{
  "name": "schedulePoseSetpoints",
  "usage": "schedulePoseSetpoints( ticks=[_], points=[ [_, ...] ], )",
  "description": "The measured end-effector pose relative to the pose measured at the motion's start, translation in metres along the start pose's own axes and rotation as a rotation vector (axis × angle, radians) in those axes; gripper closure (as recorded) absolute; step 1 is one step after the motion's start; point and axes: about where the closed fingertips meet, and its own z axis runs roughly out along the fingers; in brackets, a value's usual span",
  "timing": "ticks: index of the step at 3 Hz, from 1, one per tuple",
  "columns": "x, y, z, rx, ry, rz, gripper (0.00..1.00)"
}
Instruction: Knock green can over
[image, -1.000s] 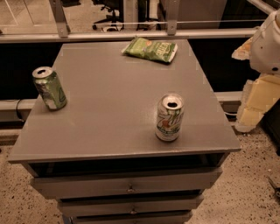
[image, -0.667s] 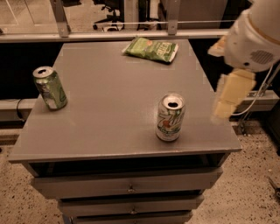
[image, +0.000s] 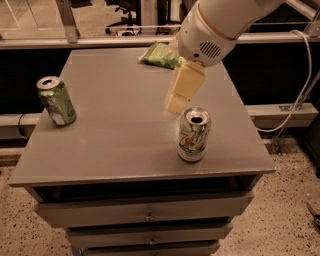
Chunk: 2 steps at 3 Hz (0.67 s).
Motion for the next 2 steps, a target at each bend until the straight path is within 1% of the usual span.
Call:
schedulePoseSetpoints(
  ticks=[1, 2],
  points=[
    [0.0000, 0.0000, 0.0000, 0.000, 0.000, 0.000, 0.00],
    [-0.0086, -0.0021, 0.0037, 0.004, -0.052, -0.008, 0.00]
  ],
)
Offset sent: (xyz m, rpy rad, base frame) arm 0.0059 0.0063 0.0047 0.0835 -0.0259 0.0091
